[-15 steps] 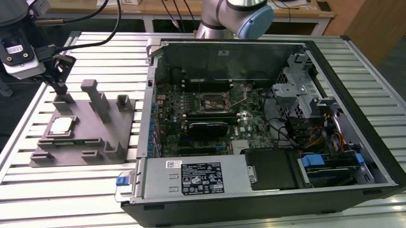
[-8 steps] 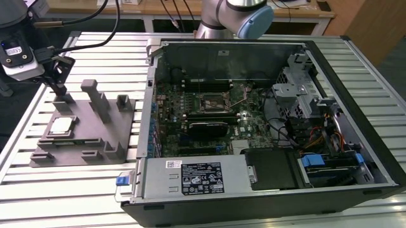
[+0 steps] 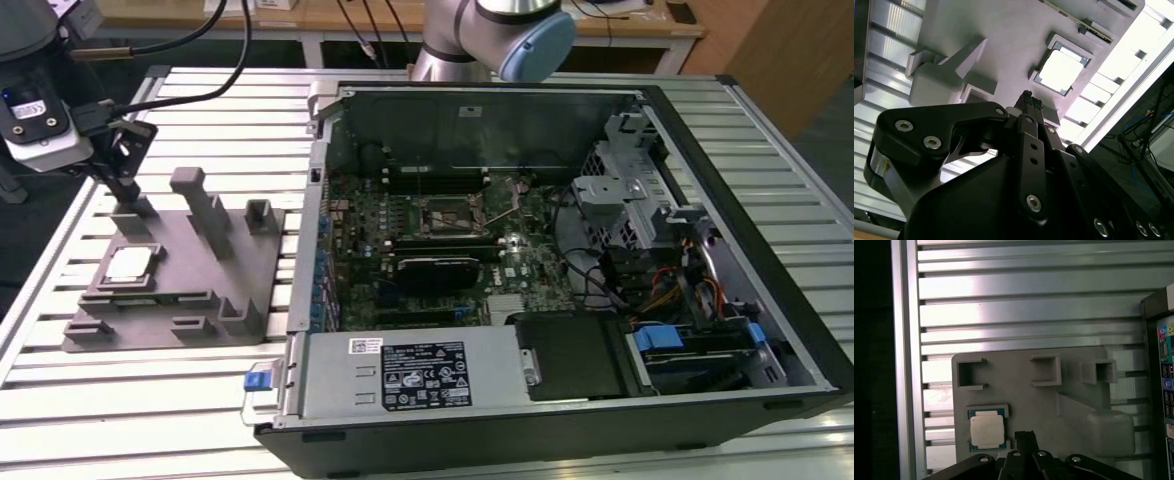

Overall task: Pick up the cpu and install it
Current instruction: 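Pick up the cpu and move it towards the insertion slot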

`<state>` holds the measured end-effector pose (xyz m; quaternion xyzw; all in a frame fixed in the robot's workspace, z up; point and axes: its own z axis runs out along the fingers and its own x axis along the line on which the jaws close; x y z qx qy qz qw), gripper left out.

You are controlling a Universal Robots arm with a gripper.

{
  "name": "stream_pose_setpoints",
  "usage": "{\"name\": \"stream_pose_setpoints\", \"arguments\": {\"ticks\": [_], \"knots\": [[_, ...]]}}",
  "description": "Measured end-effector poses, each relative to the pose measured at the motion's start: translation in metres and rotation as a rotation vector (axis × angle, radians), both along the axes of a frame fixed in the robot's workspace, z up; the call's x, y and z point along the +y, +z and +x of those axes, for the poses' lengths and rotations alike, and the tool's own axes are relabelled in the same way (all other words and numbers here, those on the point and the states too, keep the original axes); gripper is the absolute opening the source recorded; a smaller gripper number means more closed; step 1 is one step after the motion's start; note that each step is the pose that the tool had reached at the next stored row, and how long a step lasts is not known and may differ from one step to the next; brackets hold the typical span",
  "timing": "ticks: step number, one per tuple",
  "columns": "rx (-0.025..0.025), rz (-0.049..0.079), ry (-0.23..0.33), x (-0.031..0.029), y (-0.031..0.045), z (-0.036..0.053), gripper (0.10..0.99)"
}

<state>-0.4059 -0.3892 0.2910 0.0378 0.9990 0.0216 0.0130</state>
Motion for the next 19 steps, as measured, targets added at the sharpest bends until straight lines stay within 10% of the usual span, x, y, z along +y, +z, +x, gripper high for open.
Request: {"name": "stream_pose_setpoints", "arguments": {"ticks": [19], "knots": [[0.0001,0.000,0.000,-0.0031,-0.0089,-0.0052,0.106]]}}
